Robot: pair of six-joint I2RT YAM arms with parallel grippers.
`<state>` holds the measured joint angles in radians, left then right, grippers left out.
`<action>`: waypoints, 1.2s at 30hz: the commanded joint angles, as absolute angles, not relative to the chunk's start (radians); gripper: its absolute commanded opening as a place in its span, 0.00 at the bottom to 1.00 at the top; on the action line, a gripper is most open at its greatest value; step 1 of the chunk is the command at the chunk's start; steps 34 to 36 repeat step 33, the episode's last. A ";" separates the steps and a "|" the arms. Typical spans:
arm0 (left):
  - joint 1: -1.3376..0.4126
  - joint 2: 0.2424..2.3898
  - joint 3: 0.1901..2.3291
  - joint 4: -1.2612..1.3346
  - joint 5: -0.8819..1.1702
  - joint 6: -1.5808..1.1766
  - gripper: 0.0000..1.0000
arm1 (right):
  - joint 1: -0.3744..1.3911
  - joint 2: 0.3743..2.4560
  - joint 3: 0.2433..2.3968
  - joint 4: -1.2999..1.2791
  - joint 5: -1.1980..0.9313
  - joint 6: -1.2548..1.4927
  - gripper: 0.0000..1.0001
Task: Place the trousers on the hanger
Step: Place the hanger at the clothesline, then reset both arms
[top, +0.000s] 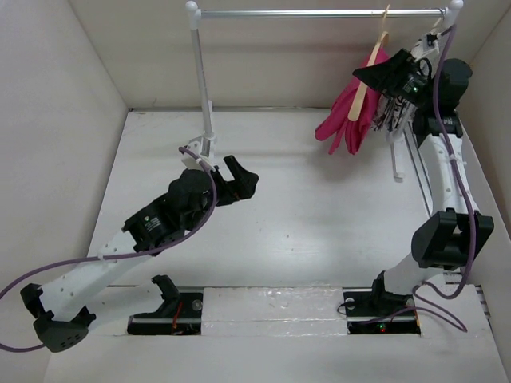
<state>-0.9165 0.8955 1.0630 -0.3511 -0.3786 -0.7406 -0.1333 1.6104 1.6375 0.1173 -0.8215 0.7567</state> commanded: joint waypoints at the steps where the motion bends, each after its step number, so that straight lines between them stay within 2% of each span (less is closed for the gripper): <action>1: -0.917 0.913 1.134 -0.299 -0.411 -0.698 0.99 | -0.153 1.514 1.759 -0.091 -0.769 0.563 0.85; 3: -0.917 0.928 1.178 -0.296 -0.423 -0.667 0.99 | -0.176 1.479 1.781 -0.176 -0.729 0.473 0.85; 4: -0.917 0.934 1.196 -0.299 -0.436 -0.655 0.99 | -0.176 1.462 1.770 -0.216 -0.718 0.441 0.80; 5: -0.917 0.945 1.219 -0.307 -0.436 -0.644 0.99 | -0.193 1.444 1.755 -0.219 -0.710 0.431 1.00; 11: -0.917 1.038 1.335 -0.327 -0.385 -0.577 0.99 | -0.221 1.240 1.600 -0.222 -0.709 0.344 1.00; 13: -0.917 1.045 1.298 -0.308 -0.364 -0.586 0.99 | -0.203 1.122 1.525 -0.225 -0.703 0.313 1.00; 18: -0.917 1.005 1.088 -0.265 -0.316 -0.701 0.99 | -0.095 0.835 1.139 -0.281 -0.617 0.227 1.00; 24: -0.917 0.911 0.867 -0.256 -0.258 -0.775 0.99 | 0.032 0.557 0.786 -0.564 -0.447 0.060 1.00; 30: -0.917 0.873 0.770 -0.206 -0.187 -0.787 0.99 | 0.041 0.391 0.608 -0.663 -0.413 0.061 1.00; 36: -0.917 0.906 0.779 -0.176 -0.166 -0.791 0.99 | 0.041 0.416 0.601 -0.624 -0.433 0.072 1.00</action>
